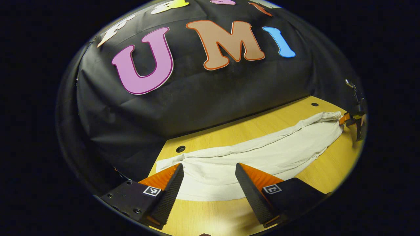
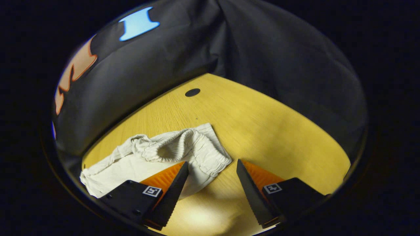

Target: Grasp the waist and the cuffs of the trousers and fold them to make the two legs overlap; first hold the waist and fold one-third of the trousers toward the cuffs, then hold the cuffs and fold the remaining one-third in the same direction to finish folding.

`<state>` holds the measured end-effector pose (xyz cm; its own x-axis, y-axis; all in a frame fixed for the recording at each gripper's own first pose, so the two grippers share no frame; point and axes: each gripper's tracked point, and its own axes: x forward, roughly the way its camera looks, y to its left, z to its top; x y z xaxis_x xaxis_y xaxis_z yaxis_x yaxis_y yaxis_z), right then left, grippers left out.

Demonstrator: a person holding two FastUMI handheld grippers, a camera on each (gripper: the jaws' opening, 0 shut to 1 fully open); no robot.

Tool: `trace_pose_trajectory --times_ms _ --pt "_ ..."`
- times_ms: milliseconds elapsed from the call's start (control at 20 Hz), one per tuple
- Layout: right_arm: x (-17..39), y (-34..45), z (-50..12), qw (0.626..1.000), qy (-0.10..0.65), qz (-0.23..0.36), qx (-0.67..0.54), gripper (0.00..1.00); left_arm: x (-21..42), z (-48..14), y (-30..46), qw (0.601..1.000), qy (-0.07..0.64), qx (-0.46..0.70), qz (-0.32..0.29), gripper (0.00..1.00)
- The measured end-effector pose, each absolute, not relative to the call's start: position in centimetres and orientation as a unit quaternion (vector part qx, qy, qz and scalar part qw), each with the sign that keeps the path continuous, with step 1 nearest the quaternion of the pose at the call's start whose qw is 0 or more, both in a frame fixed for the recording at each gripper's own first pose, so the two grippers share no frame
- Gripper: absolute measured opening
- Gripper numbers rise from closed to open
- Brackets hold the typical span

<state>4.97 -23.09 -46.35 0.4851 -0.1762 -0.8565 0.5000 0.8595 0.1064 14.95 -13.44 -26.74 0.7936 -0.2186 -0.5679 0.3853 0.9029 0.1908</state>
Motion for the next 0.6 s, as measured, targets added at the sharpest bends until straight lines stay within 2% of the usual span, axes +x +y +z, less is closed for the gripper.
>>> trace_pose_trajectory --times_ms 50,250,300,350,500,600 --pt "4.9 -22.6 -46.5 0.838 0.475 -0.194 0.187 0.92 14.9 -26.5 -13.4 0.936 0.277 0.150 -0.159 0.96" --pt "5.2 -23.0 -47.1 0.826 0.481 -0.187 0.225 0.54 13.8 -25.9 -15.0 0.936 0.281 0.142 -0.155 0.96" --pt "5.4 -22.8 -47.3 0.820 0.483 -0.187 0.242 0.43 13.5 -25.9 -15.3 0.936 0.283 0.140 -0.153 0.96" --pt "6.1 -23.1 -47.2 0.820 0.479 -0.190 0.250 0.23 13.4 -25.9 -15.6 0.936 0.284 0.140 -0.152 0.96" --pt "6.0 -25.0 -46.4 0.830 0.474 -0.195 0.221 0.09 12.9 -25.3 -16.3 0.938 0.280 0.139 -0.149 0.96" --pt "6.3 -26.7 -44.7 0.834 0.469 -0.201 0.209 0.12 12.7 -25.0 -16.7 0.939 0.277 0.136 -0.150 0.96"
